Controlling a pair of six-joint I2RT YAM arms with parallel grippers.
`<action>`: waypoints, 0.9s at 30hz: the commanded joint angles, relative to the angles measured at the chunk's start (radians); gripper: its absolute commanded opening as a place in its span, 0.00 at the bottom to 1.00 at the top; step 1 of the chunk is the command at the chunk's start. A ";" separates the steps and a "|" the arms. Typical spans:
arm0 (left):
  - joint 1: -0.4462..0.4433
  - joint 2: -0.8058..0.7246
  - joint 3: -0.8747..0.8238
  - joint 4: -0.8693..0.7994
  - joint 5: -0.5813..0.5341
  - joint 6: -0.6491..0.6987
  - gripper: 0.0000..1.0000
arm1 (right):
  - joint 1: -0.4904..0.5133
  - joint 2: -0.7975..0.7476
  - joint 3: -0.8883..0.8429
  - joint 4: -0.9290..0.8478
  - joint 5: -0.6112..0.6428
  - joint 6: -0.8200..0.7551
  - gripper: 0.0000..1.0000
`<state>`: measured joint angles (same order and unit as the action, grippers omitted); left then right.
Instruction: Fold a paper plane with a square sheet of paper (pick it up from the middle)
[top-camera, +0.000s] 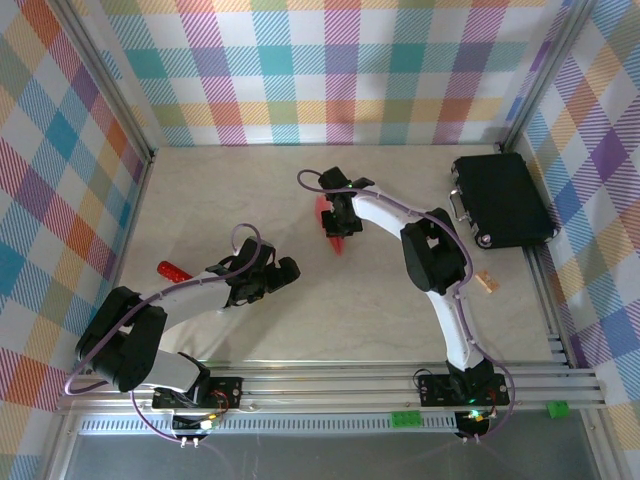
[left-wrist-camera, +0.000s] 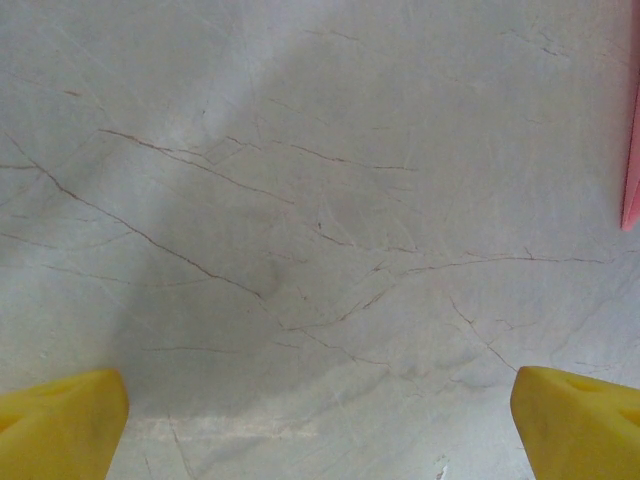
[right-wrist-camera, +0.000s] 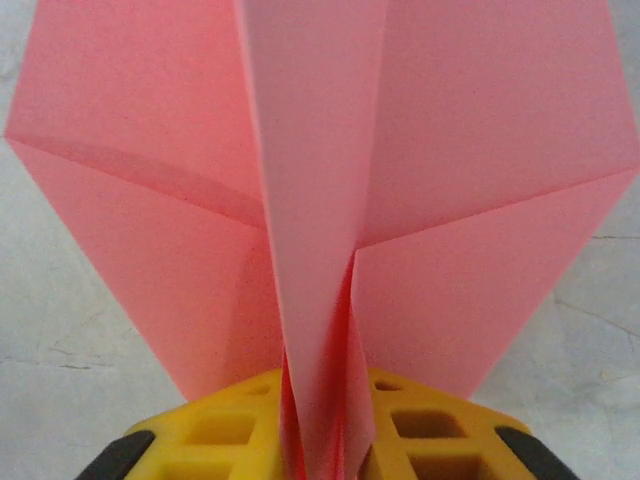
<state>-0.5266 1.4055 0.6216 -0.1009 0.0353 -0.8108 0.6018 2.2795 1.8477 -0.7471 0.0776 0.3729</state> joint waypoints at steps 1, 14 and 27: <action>0.010 0.011 0.006 0.014 0.029 0.002 0.98 | -0.001 0.026 0.031 -0.030 0.020 -0.023 0.24; 0.010 0.015 0.000 0.016 0.035 0.002 0.99 | 0.001 0.073 0.009 -0.014 0.086 0.015 0.42; 0.010 0.029 0.003 0.015 0.032 0.005 0.99 | 0.009 0.084 -0.027 -0.001 0.218 0.087 0.47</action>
<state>-0.5266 1.4094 0.6216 -0.0986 0.0353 -0.8108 0.6098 2.3096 1.8561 -0.7116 0.2447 0.4305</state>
